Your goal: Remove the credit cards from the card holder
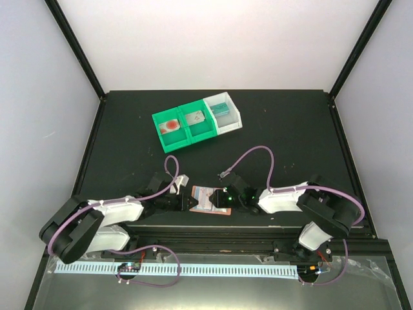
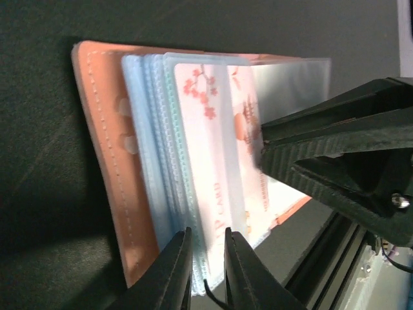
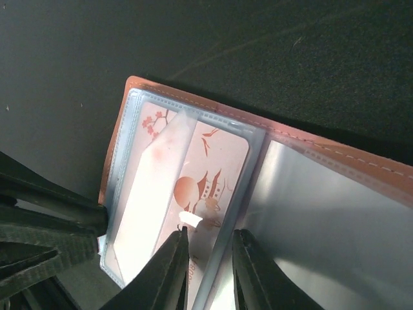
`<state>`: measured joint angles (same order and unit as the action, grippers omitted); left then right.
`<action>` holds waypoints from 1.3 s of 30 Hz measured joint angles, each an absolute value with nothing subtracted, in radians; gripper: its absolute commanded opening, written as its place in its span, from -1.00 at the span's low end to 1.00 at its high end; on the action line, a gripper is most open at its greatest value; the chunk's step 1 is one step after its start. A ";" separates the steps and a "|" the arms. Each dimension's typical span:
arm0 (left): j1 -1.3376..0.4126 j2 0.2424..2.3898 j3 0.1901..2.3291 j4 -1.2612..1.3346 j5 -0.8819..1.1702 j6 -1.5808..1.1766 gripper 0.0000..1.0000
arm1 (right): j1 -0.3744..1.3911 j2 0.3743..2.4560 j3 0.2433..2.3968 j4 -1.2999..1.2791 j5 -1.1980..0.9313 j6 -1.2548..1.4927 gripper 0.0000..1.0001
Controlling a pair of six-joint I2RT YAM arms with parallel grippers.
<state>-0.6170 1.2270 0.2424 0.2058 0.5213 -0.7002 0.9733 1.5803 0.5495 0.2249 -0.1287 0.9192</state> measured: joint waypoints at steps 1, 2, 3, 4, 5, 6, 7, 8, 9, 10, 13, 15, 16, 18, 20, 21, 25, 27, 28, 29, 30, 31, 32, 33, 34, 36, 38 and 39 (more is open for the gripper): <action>-0.617 1.243 0.242 0.214 0.522 -0.703 -0.71 | 0.973 1.582 0.551 0.226 -0.128 0.919 -0.64; -0.617 1.254 0.241 0.218 0.522 -0.707 -0.73 | 0.973 1.584 0.552 0.226 -0.127 0.919 -0.66; -0.617 1.266 0.241 0.224 0.522 -0.709 -0.74 | 0.973 1.585 0.553 0.226 -0.125 0.919 -0.67; -0.617 1.278 0.241 0.231 0.522 -0.710 -0.75 | 0.973 1.586 0.553 0.226 -0.125 0.919 -0.68; -0.617 1.289 0.241 0.238 0.522 -0.711 -0.76 | 0.973 1.587 0.553 0.226 -0.123 0.919 -0.68; -0.617 1.297 0.241 0.245 0.522 -0.712 -0.77 | 0.973 1.587 0.553 0.226 -0.122 0.919 -0.69; -0.617 1.299 0.241 0.249 0.522 -0.713 -0.79 | 0.973 1.587 0.553 0.226 -0.121 0.919 -0.70; -0.617 1.303 0.241 0.254 0.522 -0.714 -0.80 | 0.973 1.587 0.553 0.226 -0.119 0.919 -0.72; -0.617 1.308 0.241 0.258 0.522 -0.716 -0.81 | 0.973 1.587 0.553 0.226 -0.117 0.918 -0.74; -0.617 1.311 0.241 0.263 0.522 -0.717 -0.82 | 0.973 1.587 0.553 0.226 -0.116 0.918 -0.76; -0.617 1.317 0.242 0.268 0.520 -0.719 -0.83 | 0.969 1.587 0.548 0.233 -0.115 0.918 -0.83; -0.617 1.323 0.242 0.275 0.521 -0.719 -0.85 | 0.965 1.584 0.543 0.241 -0.115 0.918 -0.86; -0.617 1.325 0.242 0.278 0.521 -0.719 -0.85 | 0.963 1.581 0.540 0.241 -0.115 0.918 -0.87; -0.617 1.330 0.242 0.283 0.521 -0.720 -0.85 | 0.958 1.573 0.532 0.245 -0.115 0.917 -0.87; -0.617 1.331 0.242 0.286 0.521 -0.720 -0.85 | 0.954 1.565 0.524 0.246 -0.114 0.917 -0.87; -0.617 1.331 0.242 0.286 0.521 -0.720 -0.85 | 0.952 1.560 0.519 0.246 -0.114 0.917 -0.87; -0.617 1.329 0.242 0.284 0.520 -0.720 -0.85 | 0.942 1.543 0.504 0.245 -0.114 0.916 -0.76; -0.617 1.327 0.242 0.281 0.519 -0.720 -0.85 | 0.939 1.539 0.498 0.246 -0.115 0.915 -0.70; -0.617 1.327 0.242 0.280 0.518 -0.720 -0.85 | 0.938 1.539 0.497 0.247 -0.116 0.915 -0.68; -0.617 1.325 0.242 0.278 0.517 -0.720 -0.85 | 0.937 1.539 0.497 0.249 -0.119 0.915 -0.65; -0.617 1.323 0.242 0.277 0.516 -0.719 -0.85 | 0.937 1.539 0.497 0.252 -0.122 0.916 -0.64; -0.617 1.323 0.242 0.276 0.515 -0.719 -0.85 | 0.936 1.539 0.497 0.256 -0.128 0.916 -0.64; -0.617 1.323 0.242 0.276 0.515 -0.719 -0.85 | 0.936 1.539 0.497 0.260 -0.133 0.917 -0.63; -0.617 1.323 0.242 0.276 0.515 -0.719 -0.85 | 0.936 1.541 0.497 0.263 -0.136 0.918 -0.63; -0.617 1.323 0.242 0.276 0.515 -0.719 -0.85 | 0.936 1.545 0.497 0.269 -0.141 0.918 -0.64; -0.617 1.323 0.242 0.275 0.515 -0.719 -0.85 | 0.935 1.556 0.497 0.279 -0.145 0.919 -0.66; -0.617 1.323 0.242 0.275 0.515 -0.719 -0.85 | 0.934 1.564 0.497 0.292 -0.151 0.920 -0.72; -0.617 1.323 0.242 0.275 0.515 -0.719 -0.85 | 0.934 1.567 0.497 0.298 -0.154 0.921 -0.76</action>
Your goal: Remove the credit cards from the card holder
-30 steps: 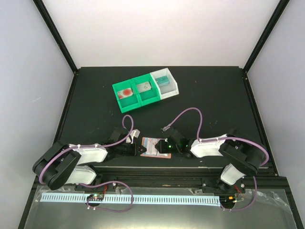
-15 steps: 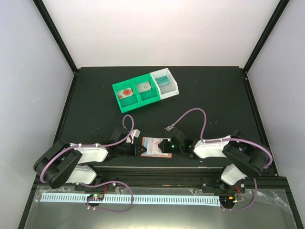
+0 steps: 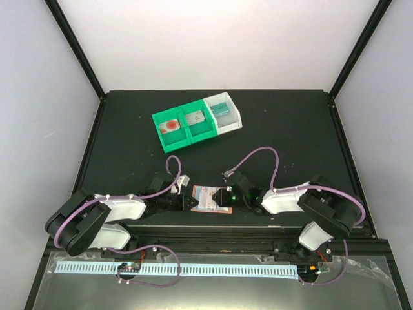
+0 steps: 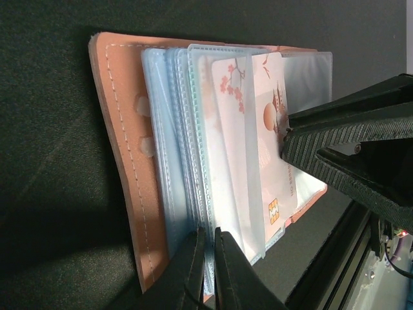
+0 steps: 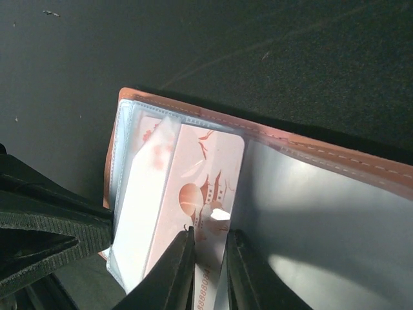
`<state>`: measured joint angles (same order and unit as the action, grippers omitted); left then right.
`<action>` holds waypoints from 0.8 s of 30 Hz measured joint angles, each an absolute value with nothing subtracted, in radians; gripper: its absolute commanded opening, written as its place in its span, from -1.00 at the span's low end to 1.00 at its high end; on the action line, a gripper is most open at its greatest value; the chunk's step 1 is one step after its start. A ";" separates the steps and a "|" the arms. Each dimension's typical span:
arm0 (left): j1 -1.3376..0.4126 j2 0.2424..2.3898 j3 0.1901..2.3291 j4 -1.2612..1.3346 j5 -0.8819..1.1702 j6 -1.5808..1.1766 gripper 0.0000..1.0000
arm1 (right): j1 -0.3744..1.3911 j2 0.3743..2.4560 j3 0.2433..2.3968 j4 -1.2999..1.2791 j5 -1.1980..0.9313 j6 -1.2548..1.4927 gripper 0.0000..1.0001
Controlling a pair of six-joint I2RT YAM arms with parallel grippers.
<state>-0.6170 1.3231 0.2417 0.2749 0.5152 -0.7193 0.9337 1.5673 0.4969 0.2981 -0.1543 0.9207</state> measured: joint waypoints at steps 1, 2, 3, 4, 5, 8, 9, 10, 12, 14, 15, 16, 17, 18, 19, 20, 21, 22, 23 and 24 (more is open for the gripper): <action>-0.617 1.323 0.242 0.274 0.515 -0.719 -0.85 | 0.932 1.570 0.497 0.302 -0.157 0.921 -0.80; -0.617 1.322 0.242 0.274 0.515 -0.719 -0.85 | 0.930 1.571 0.497 0.303 -0.160 0.924 -0.84; -0.617 1.322 0.242 0.274 0.515 -0.719 -0.85 | 0.928 1.572 0.496 0.305 -0.160 0.926 -0.87; -0.617 1.322 0.242 0.273 0.515 -0.719 -0.85 | 0.926 1.571 0.495 0.308 -0.160 0.928 -0.91; -0.617 1.322 0.242 0.272 0.515 -0.719 -0.85 | 0.925 1.571 0.495 0.311 -0.161 0.927 -0.94; -0.617 1.320 0.242 0.270 0.514 -0.719 -0.85 | 0.920 1.555 0.482 0.317 -0.160 0.931 -0.98; -0.617 1.319 0.242 0.269 0.513 -0.720 -0.85 | 0.918 1.545 0.477 0.316 -0.160 0.930 -0.98; -0.617 1.317 0.242 0.267 0.512 -0.720 -0.85 | 0.917 1.536 0.471 0.316 -0.159 0.930 -0.98; -0.617 1.315 0.242 0.264 0.509 -0.720 -0.85 | 0.915 1.514 0.458 0.314 -0.156 0.930 -0.98; -0.617 1.315 0.242 0.263 0.509 -0.720 -0.84 | 0.912 1.490 0.443 0.310 -0.149 0.930 -0.98; -0.617 1.314 0.242 0.262 0.509 -0.720 -0.84 | 0.912 1.480 0.438 0.307 -0.144 0.931 -0.98; -0.617 1.314 0.242 0.262 0.508 -0.720 -0.84 | 0.912 1.466 0.432 0.303 -0.139 0.931 -0.98; -0.617 1.313 0.243 0.260 0.508 -0.719 -0.83 | 0.912 1.453 0.427 0.295 -0.133 0.931 -0.98; -0.617 1.310 0.244 0.254 0.506 -0.719 -0.81 | 0.912 1.440 0.424 0.290 -0.130 0.931 -0.98; -0.617 1.306 0.245 0.249 0.505 -0.719 -0.76 | 0.912 1.430 0.422 0.286 -0.126 0.931 -0.98; -0.617 1.303 0.247 0.241 0.505 -0.720 -0.69 | 0.912 1.415 0.418 0.281 -0.123 0.931 -0.98; -0.617 1.298 0.251 0.231 0.506 -0.720 -0.64 | 0.912 1.404 0.417 0.276 -0.120 0.931 -0.98; -0.617 1.292 0.256 0.220 0.506 -0.718 -0.60 | 0.912 1.391 0.414 0.273 -0.118 0.934 -0.98; -0.617 1.281 0.260 0.207 0.505 -0.718 -0.55 | 0.911 1.377 0.412 0.268 -0.117 0.934 -0.98; -0.617 1.261 0.262 0.191 0.505 -0.719 -0.50 | 0.910 1.362 0.410 0.264 -0.115 0.935 -0.98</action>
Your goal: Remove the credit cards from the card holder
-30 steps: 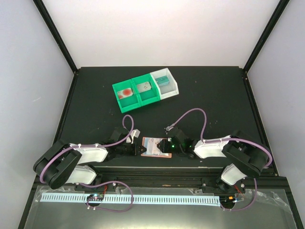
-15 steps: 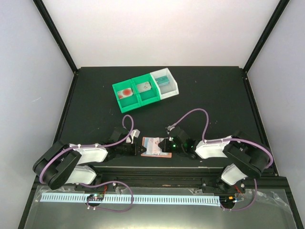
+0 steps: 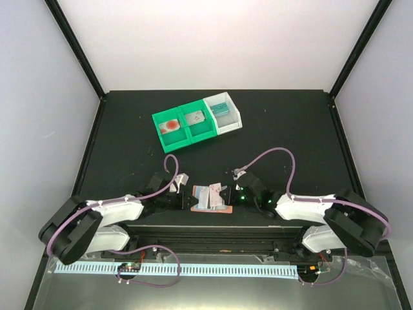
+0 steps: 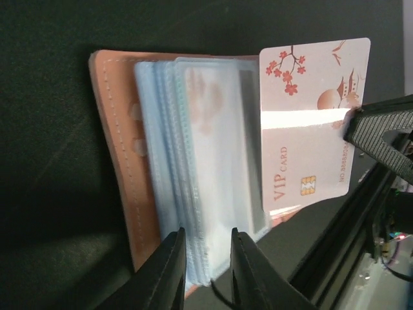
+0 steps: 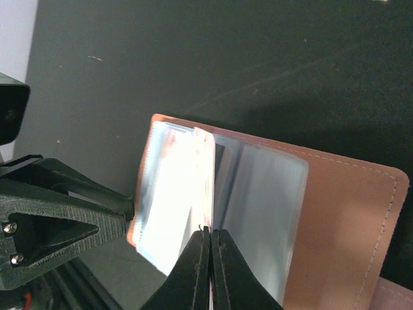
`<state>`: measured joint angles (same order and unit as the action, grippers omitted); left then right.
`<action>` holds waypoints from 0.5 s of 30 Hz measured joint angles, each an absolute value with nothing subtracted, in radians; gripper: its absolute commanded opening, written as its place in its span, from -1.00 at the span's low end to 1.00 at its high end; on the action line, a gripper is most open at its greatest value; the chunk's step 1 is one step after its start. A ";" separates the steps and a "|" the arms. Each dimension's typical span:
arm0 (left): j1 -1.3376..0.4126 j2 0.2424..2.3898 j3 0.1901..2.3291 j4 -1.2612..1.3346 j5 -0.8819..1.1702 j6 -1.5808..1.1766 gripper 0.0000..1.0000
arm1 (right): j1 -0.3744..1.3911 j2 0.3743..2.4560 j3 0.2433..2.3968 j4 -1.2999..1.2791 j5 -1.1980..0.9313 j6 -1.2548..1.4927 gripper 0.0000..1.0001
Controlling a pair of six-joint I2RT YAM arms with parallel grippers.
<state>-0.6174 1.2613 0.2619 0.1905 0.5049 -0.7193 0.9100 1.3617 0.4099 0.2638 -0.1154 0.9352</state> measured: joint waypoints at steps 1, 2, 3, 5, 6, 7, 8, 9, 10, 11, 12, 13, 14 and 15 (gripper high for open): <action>-0.617 1.240 0.263 0.175 0.503 -0.719 -0.45 | 0.909 1.346 0.409 0.259 -0.114 0.938 -0.98; -0.617 1.219 0.268 0.156 0.502 -0.719 -0.41 | 0.908 1.327 0.408 0.252 -0.113 0.939 -0.98; -0.617 1.192 0.274 0.135 0.501 -0.722 -0.37 | 0.907 1.303 0.407 0.240 -0.112 0.942 -0.98; -0.617 1.139 0.289 0.103 0.501 -0.725 -0.27 | 0.907 1.267 0.406 0.228 -0.108 0.942 -0.98; -0.617 1.117 0.296 0.094 0.501 -0.727 -0.22 | 0.907 1.237 0.406 0.219 -0.106 0.945 -0.98; -0.617 1.089 0.306 0.080 0.501 -0.730 -0.18 | 0.907 1.226 0.406 0.216 -0.105 0.945 -0.98; -0.617 1.064 0.312 0.074 0.503 -0.735 -0.14 | 0.907 1.205 0.405 0.213 -0.104 0.948 -0.98; -0.617 1.037 0.316 0.072 0.507 -0.739 -0.10 | 0.907 1.185 0.402 0.212 -0.104 0.950 -0.98; -0.617 1.013 0.319 0.068 0.514 -0.745 -0.05 | 0.907 1.164 0.398 0.212 -0.104 0.953 -0.98; -0.617 0.992 0.321 0.068 0.523 -0.752 -0.02 | 0.907 1.140 0.394 0.212 -0.105 0.960 -0.98; -0.617 0.969 0.321 0.071 0.534 -0.762 0.01 | 0.907 1.117 0.388 0.218 -0.107 0.969 -0.98; -0.617 0.952 0.321 0.074 0.544 -0.771 0.03 | 0.907 1.096 0.382 0.223 -0.109 0.976 -0.98; -0.617 0.930 0.319 0.083 0.556 -0.787 0.05 | 0.907 1.074 0.375 0.233 -0.114 0.986 -0.98; -0.617 0.908 0.316 0.099 0.570 -0.802 0.05 | 0.907 1.052 0.366 0.248 -0.117 0.997 -0.98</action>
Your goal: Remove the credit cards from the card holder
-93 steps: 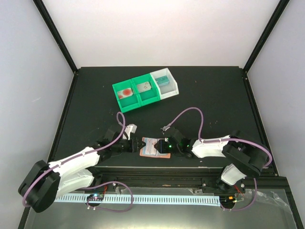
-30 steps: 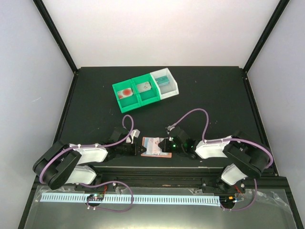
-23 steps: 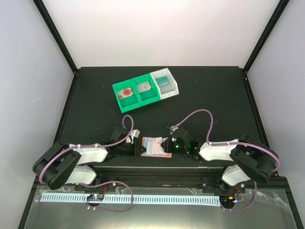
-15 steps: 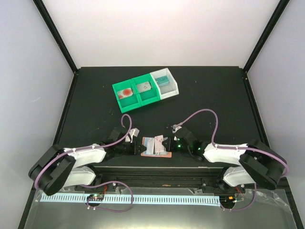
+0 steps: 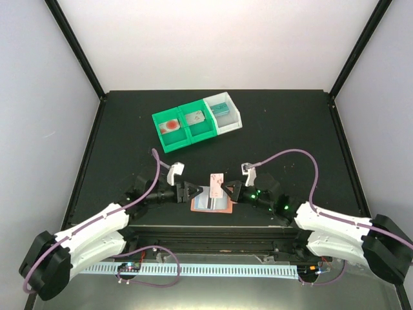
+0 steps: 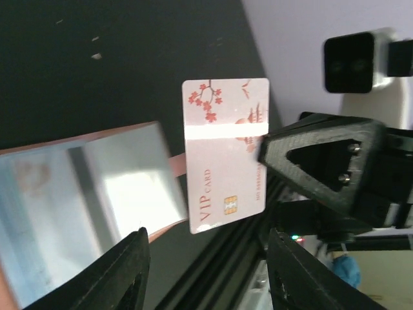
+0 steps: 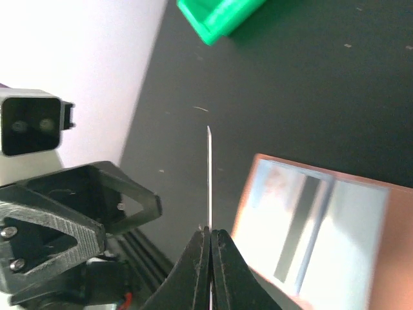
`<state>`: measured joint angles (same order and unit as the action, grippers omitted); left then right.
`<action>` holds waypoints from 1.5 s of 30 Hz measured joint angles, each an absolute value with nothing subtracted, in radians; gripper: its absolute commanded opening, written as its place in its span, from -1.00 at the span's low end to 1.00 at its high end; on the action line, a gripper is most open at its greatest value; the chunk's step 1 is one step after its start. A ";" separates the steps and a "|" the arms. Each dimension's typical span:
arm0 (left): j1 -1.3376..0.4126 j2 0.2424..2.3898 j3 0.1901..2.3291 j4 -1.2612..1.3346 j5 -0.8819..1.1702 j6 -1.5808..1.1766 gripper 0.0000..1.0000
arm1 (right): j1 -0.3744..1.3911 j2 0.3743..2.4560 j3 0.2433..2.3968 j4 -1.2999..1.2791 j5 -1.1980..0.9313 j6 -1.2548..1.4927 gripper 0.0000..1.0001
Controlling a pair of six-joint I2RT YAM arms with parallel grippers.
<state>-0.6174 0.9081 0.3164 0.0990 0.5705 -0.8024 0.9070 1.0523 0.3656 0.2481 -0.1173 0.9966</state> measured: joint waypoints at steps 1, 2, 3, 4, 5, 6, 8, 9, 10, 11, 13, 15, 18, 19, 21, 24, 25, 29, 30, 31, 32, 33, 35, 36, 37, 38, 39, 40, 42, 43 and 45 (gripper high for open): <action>-0.617 0.891 0.313 0.113 0.580 -0.816 0.06 | 0.907 1.026 0.356 0.263 -0.123 1.008 -0.98; -0.617 0.873 0.309 0.131 0.590 -0.828 0.06 | 0.907 1.002 0.348 0.279 -0.132 1.019 -0.98; -0.617 0.856 0.305 0.146 0.597 -0.841 0.06 | 0.907 0.984 0.340 0.296 -0.139 1.029 -0.98; -0.617 0.841 0.303 0.155 0.603 -0.850 0.06 | 0.907 0.965 0.332 0.325 -0.148 1.043 -0.98; -0.617 0.829 0.302 0.165 0.608 -0.856 0.06 | 0.907 0.952 0.324 0.351 -0.159 1.057 -0.98; -0.617 0.821 0.302 0.176 0.612 -0.864 0.06 | 0.907 0.944 0.316 0.379 -0.165 1.068 -0.98; -0.617 0.810 0.300 0.207 0.624 -0.878 0.04 | 0.907 0.935 0.302 0.440 -0.184 1.100 -0.98; -0.617 0.807 0.297 0.221 0.632 -0.888 0.03 | 0.907 0.935 0.298 0.464 -0.193 1.113 -0.98; -0.617 0.805 0.291 0.247 0.641 -0.900 0.02 | 0.907 0.936 0.294 0.488 -0.200 1.127 -0.98; -0.617 0.805 0.286 0.268 0.651 -0.912 0.00 | 0.907 0.937 0.291 0.508 -0.208 1.139 -0.98; -0.618 0.805 0.276 0.303 0.664 -0.929 -0.03 | 0.907 0.945 0.288 0.546 -0.222 1.159 -0.98; -0.618 0.805 0.268 0.326 0.674 -0.945 -0.06 | 0.908 0.961 0.288 0.582 -0.233 1.178 -0.98; -0.618 0.805 0.263 0.350 0.682 -0.955 -0.21 | 0.909 0.995 0.288 0.634 -0.251 1.201 -0.98; -0.618 0.805 0.263 0.355 0.682 -0.958 -0.33 | 0.910 1.011 0.288 0.653 -0.258 1.209 -0.98; -0.620 0.809 0.263 0.367 0.684 -0.960 -0.63 | 0.913 1.048 0.287 0.690 -0.272 1.224 -0.98; -0.622 0.821 0.261 0.381 0.691 -0.965 -0.96 | 0.915 1.092 0.286 0.733 -0.293 1.240 -0.94; -0.622 0.821 0.259 0.382 0.694 -0.969 -0.97 | 0.915 1.100 0.285 0.741 -0.299 1.240 -0.89; -0.623 0.813 0.258 0.390 0.717 -0.955 -0.97 | 0.915 1.084 0.282 0.708 -0.315 1.199 -0.64; -0.623 0.809 0.258 0.382 0.720 -0.948 -0.97 | 0.913 1.066 0.285 0.677 -0.318 1.176 -0.60; -0.623 0.802 0.258 0.371 0.725 -0.938 -0.97 | 0.912 1.044 0.290 0.633 -0.323 1.147 -0.56; -0.623 0.791 0.259 0.350 0.730 -0.923 -0.97 | 0.911 1.016 0.305 0.571 -0.325 1.110 -0.54; -0.623 0.782 0.262 0.329 0.738 -0.905 -0.97 | 0.907 0.984 0.329 0.493 -0.326 1.063 -0.53; -0.623 0.762 0.290 0.246 0.758 -0.854 -0.97 | 0.901 0.930 0.405 0.329 -0.324 0.967 -0.50; -0.623 0.752 0.309 0.204 0.768 -0.825 -0.97 | 0.900 0.913 0.438 0.276 -0.323 0.928 -0.49; -0.623 0.743 0.328 0.166 0.777 -0.797 -0.97 | 0.897 0.892 0.495 0.189 -0.323 0.870 -0.48; -0.623 0.730 0.351 0.126 0.788 -0.769 -0.97 | 0.896 0.878 0.537 0.133 -0.322 0.826 -0.47; -0.623 0.717 0.375 0.084 0.800 -0.737 -0.97 | 0.895 0.867 0.588 0.065 -0.323 0.776 -0.46; -0.623 0.707 0.395 0.051 0.813 -0.709 -0.97 | 0.895 0.860 0.636 0.007 -0.324 0.730 -0.46; -0.623 0.695 0.423 0.000 0.842 -0.666 -0.97 | 0.895 0.863 0.730 -0.104 -0.329 0.647 -0.44; -0.623 0.691 0.432 -0.022 0.862 -0.647 -0.97 | 0.895 0.870 0.765 -0.147 -0.333 0.612 -0.43; -0.623 0.686 0.441 -0.064 0.899 -0.616 -0.97 | 0.895 0.886 0.814 -0.221 -0.343 0.558 -0.41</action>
<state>-0.6231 0.6861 0.4408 -0.0643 0.8993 -0.6155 0.8948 0.8864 0.8143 -0.2214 -0.3431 0.5575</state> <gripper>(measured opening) 0.020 0.281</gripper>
